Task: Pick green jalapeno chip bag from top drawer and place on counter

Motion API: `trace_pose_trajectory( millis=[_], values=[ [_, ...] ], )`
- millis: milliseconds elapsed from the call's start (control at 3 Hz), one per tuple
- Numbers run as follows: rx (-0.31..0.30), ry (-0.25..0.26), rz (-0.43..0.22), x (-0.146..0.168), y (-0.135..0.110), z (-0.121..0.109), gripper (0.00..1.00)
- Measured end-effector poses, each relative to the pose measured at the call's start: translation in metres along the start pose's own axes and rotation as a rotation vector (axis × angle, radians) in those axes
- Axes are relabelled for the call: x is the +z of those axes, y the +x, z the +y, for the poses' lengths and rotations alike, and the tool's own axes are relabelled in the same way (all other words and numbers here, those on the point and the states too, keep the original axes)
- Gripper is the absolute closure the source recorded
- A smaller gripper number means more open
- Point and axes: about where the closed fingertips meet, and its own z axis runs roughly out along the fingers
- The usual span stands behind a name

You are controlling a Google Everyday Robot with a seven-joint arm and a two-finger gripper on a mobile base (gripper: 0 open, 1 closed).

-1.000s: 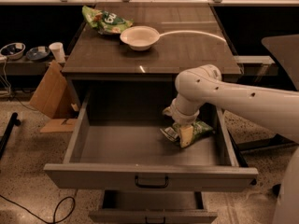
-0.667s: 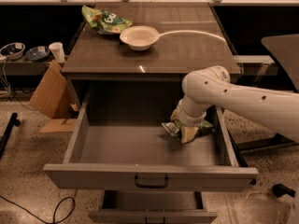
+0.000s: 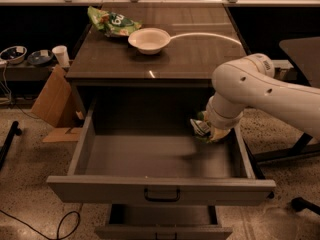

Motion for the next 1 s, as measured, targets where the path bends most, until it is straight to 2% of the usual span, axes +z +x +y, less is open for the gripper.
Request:
trace_pose_trajectory(
  millis=[333, 1000],
  values=[
    [-0.014, 0.025, 0.078, -0.075, 0.01, -0.005, 1.0],
    [-0.114, -0.001, 0.223, -0.215, 0.013, -0.026, 1.0]
  ],
)
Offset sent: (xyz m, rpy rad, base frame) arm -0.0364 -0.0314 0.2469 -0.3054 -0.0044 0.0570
